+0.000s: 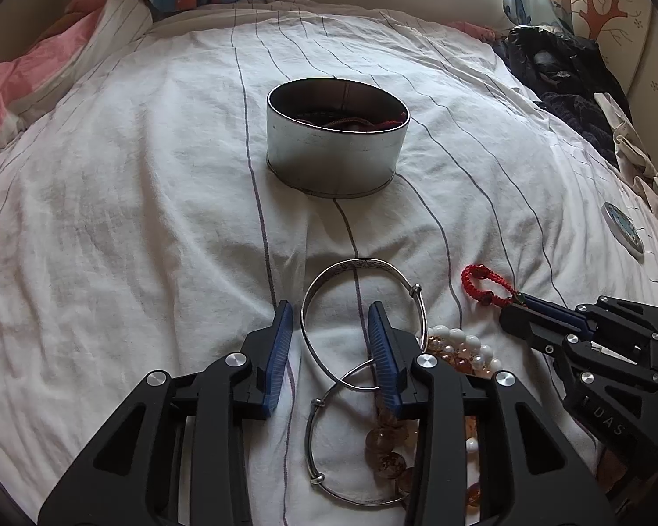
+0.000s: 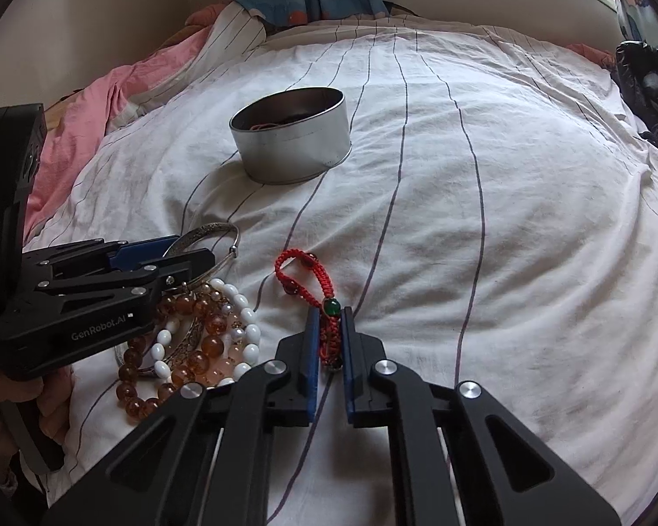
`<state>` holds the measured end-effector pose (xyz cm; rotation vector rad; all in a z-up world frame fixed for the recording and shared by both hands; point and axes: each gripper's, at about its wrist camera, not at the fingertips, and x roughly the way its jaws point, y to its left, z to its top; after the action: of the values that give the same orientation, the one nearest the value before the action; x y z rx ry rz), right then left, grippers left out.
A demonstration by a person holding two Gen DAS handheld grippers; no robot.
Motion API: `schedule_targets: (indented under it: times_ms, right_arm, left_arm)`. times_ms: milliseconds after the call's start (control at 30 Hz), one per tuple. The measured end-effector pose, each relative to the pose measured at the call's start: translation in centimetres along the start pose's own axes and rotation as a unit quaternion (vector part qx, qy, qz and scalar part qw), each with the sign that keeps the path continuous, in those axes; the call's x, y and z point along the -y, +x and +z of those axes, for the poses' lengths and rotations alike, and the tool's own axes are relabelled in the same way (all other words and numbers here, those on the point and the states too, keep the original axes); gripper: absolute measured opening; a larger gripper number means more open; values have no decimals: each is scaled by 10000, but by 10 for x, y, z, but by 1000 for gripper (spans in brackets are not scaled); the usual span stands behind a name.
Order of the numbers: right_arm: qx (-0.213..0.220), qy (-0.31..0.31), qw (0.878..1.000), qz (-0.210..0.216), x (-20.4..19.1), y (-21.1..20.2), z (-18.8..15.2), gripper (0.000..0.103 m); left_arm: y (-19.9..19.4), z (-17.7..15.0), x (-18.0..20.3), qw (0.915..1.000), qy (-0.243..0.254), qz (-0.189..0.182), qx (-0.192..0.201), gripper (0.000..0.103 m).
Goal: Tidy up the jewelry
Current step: 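Carry the red string bracelet into the silver tin with the right tool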
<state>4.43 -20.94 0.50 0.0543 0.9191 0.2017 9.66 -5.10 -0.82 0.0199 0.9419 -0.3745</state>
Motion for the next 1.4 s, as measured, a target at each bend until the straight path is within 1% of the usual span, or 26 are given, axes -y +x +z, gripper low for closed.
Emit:
schedule_targets:
  times_ms: [67, 100, 133, 167, 267, 367, 533, 633, 700, 1000, 1300, 1333, 1400]
  right_arm:
    - [70, 94, 9999, 100, 2, -2, 2, 9]
    - [112, 179, 9996, 203, 3, -4, 4, 9]
    - [232, 356, 9980, 467, 5, -8, 9, 9]
    - [300, 426, 9967, 618, 6, -10, 12, 9]
    - [497, 494, 9939, 854, 5, -16, 23, 9]
    - [627, 534, 9923, 931, 6, -20, 30, 9]
    - [787, 570, 9904, 980, 5, -21, 47, 9]
    - [875, 558, 9896, 996, 6, -21, 58, 9]
    - [915, 521, 9897, 970, 5, -20, 63, 9]
    - [979, 323, 9920, 730, 1, -11, 92, 9]
    - [970, 201, 9931, 635, -3, 16, 124, 9]
    - [933, 184, 9934, 636, -3, 22, 127, 9]
    - [660, 151, 9959, 592, -4, 39, 131, 11]
  left_arm:
    - [-2, 0, 1, 10000, 9, 63, 37, 20]
    - [-3, 0, 0, 10000, -1, 73, 65, 15]
    - [-5, 0, 0, 9999, -8, 63, 89, 10]
    - [-7, 1, 1, 9999, 3, 70, 116, 8]
    - [-17, 5, 4, 9998, 26, 19, 219, 7]
    - [-31, 13, 6, 9992, -47, -8, 392, 7]
    - [-46, 34, 5, 9977, -148, -6, 667, 6]
    - [-47, 46, 0, 9969, -258, -35, 736, 6]
    - [-46, 53, -2, 9966, -290, 9, 775, 6]
    - [-32, 84, -12, 9941, -624, -20, 891, 6]
    - [-2, 116, -11, 9917, -748, 78, 1046, 6]
    - [4, 119, -11, 9919, -751, 90, 1018, 6]
    - [17, 124, -13, 9935, -762, 109, 842, 8]
